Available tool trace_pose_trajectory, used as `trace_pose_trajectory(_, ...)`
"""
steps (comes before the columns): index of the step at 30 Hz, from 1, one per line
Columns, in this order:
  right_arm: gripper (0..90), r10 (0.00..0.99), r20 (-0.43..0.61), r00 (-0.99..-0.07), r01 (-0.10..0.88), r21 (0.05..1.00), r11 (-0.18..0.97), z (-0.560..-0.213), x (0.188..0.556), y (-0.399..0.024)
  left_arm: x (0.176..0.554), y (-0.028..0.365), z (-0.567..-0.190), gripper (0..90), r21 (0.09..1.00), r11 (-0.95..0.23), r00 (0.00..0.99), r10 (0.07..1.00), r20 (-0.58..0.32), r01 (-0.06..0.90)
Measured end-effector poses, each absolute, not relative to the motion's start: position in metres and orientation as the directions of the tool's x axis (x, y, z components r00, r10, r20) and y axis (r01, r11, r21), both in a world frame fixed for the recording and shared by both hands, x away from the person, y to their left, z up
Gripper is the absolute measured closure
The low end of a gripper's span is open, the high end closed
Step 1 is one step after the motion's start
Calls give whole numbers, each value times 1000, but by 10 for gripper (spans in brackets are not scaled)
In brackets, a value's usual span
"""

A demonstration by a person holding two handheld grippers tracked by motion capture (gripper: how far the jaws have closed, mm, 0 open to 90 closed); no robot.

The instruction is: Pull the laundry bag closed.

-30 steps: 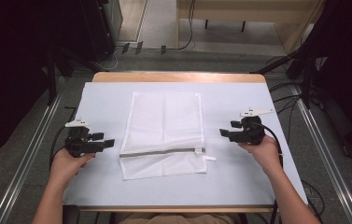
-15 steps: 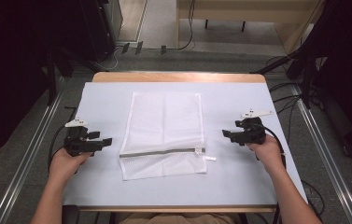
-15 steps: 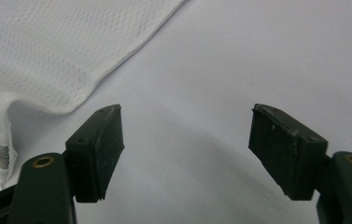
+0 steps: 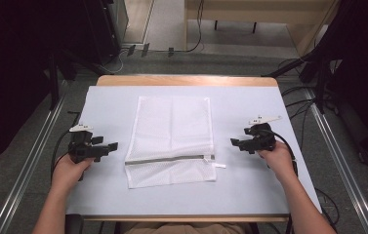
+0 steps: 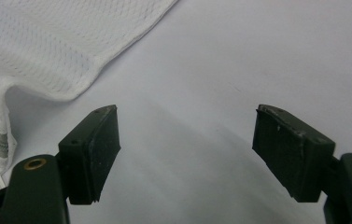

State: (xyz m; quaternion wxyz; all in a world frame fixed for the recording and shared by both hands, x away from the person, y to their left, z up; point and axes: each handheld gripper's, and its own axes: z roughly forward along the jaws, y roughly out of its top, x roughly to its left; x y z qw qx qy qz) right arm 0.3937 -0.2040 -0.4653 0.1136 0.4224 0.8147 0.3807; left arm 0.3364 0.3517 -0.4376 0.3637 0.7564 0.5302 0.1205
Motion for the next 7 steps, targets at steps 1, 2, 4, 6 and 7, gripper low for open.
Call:
trace_pose_trajectory(1, 242, 775, 136, -617, 601, 717, 353, -465, 394, -204, 336, 352, -438, 240, 679, -176, 410, 890, -200, 712)
trace_pose_trajectory(2, 241, 777, 133, -615, 601, 717, 352, -466, 394, -205, 336, 352, -438, 241, 679, -183, 415, 889, -196, 711)
trace_pose_trajectory(4, 240, 779, 134, -612, 602, 718, 350, -466, 394, -205, 336, 352, -438, 241, 681, -183, 415, 889, -193, 709)
trace_pose_trajectory(6, 241, 783, 132, -607, 602, 720, 346, -466, 395, -206, 337, 352, -438, 240, 682, -183, 415, 889, -192, 708)
trace_pose_trajectory(7, 241, 785, 134, -605, 605, 718, 343, -466, 395, -206, 337, 352, -438, 238, 683, -183, 415, 890, -191, 708)
